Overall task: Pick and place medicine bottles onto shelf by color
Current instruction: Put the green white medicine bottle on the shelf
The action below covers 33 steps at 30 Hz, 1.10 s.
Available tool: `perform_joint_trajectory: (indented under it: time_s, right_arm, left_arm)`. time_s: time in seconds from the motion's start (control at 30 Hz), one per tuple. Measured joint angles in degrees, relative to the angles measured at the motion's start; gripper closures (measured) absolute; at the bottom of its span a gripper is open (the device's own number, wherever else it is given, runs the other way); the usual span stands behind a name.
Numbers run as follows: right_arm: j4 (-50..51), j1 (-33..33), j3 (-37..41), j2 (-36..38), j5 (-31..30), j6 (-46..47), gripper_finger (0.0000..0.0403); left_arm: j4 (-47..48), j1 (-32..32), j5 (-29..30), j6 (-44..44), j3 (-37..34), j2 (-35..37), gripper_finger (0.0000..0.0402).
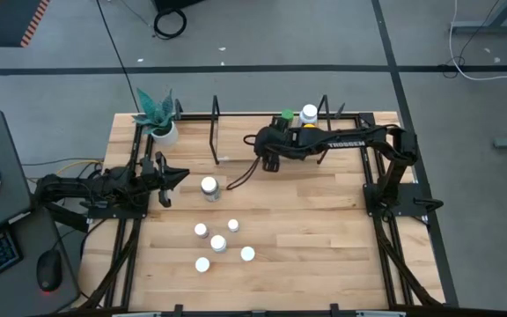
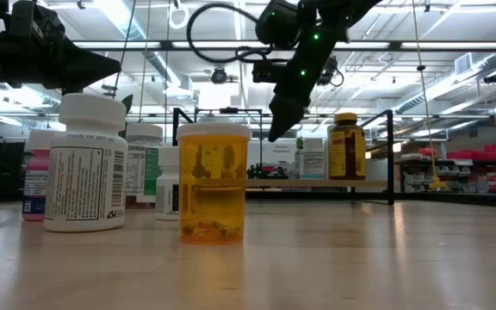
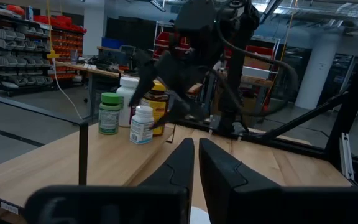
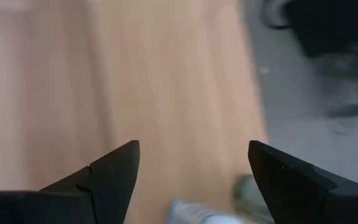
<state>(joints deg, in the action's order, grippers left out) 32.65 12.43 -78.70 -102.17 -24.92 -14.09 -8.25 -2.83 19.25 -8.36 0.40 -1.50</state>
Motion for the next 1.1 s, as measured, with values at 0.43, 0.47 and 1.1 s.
perform_joint_trajectory:
  time_s: [0.43,0.47,1.1]
  right_arm:
    - [7.99,-2.61,-0.59,0.0,7.21,0.41,0.0094]
    - [6.82,-3.17,-0.59,0.01,8.13,0.17,0.0094]
    - [1.09,-9.79,-8.2,1.21,12.49,-1.97,0.0111]
  left_arm:
    - [-0.02,0.02,0.02,0.0,0.02,0.0,0.0366]
    - [-0.01,0.02,0.0,0.0,0.02,0.0,0.0368]
    - [0.0,0.01,0.02,0.0,0.02,0.01,0.0366]
